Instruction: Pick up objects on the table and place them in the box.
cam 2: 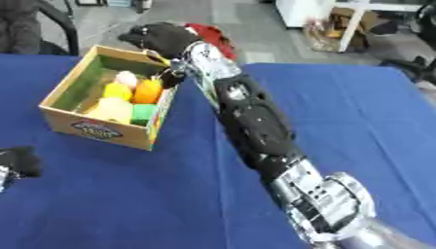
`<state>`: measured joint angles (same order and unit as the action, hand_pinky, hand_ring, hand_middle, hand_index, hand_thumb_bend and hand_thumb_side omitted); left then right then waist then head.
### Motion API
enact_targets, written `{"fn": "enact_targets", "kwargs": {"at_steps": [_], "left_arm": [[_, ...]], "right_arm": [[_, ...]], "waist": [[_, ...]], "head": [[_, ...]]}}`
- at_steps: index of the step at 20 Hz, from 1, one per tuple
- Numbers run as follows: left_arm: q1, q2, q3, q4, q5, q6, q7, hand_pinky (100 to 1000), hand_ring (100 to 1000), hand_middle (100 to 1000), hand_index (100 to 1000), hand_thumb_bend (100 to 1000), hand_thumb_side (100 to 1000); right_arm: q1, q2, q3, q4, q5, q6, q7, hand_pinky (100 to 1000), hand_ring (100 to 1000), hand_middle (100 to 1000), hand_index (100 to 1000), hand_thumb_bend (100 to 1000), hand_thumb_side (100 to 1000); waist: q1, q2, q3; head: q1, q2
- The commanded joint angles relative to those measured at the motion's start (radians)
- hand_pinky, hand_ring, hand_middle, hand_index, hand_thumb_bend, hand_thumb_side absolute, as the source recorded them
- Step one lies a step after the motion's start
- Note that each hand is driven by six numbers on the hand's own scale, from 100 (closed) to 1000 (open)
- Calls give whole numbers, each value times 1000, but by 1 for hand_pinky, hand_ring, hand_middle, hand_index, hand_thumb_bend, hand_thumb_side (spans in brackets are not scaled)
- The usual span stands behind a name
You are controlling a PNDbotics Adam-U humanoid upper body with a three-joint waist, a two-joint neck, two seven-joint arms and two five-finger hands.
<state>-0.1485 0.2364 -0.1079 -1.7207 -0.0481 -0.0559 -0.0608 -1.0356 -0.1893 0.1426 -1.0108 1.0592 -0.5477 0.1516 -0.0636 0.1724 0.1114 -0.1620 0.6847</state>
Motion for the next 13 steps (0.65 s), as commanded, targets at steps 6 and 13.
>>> {"fn": "enact_targets", "kwargs": {"at_steps": [6, 13], "left_arm": [[11, 14, 28, -14, -7, -2, 27, 670, 590, 589, 757, 100, 769], [18, 13, 35, -14, -8, -6, 38, 670, 591, 589, 757, 100, 768]], "right_arm": [[335, -198, -54, -360, -724, 74, 15, 812, 718, 706, 858, 100, 403], [583, -132, -115, -494, -940, 166, 29, 803, 686, 679, 838, 100, 448]], "waist": [[-8, -28, -60], [-6, -26, -79]], "head": [[46, 20], [89, 35]]}}
